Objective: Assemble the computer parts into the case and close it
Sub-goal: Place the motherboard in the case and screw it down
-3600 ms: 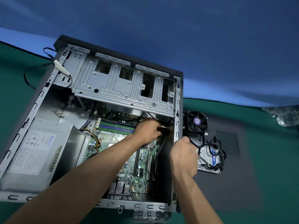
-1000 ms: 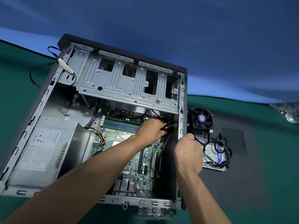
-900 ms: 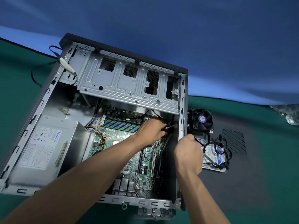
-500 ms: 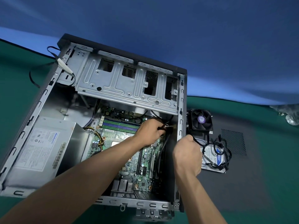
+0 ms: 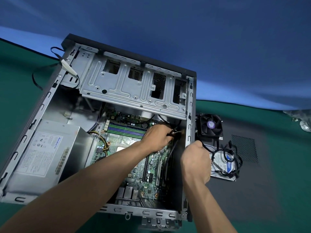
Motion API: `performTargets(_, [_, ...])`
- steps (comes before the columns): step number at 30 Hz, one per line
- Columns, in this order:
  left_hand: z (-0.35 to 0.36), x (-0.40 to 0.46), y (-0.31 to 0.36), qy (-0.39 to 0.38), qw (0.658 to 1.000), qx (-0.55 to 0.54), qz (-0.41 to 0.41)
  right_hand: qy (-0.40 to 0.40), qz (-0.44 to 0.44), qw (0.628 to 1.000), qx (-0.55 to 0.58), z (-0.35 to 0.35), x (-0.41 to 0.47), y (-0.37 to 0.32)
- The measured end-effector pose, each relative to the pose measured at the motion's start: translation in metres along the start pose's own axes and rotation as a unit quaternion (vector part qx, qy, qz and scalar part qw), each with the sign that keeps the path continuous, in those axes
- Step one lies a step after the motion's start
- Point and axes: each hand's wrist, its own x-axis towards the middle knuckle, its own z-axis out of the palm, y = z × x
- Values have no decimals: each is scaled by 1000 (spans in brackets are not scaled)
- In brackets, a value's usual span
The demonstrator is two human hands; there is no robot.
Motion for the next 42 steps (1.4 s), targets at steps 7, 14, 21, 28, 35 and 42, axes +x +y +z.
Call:
performTargets(7, [-1,-2,5,-11,994,98,37,-1,1,1000,-1,2,2,1])
performTargets(14, [3,-4,6,-1,996,80,36,2,28,998,60,-2,2,-3])
performTargets(21, [4,-8,4,4,994,95,45,-1,14,999,49,-1,0,-2])
performTargets(28, [4,-11,13,11,991,128,31,7,43,995,90,-1,0,-2])
performTargets(35, [2,-12,17,9,994,111,10,13,28,995,99,-2,-2,-1])
performTargets(42, [2,-30,9,21,999,41,6,1,-24,996,91,-2,0,4])
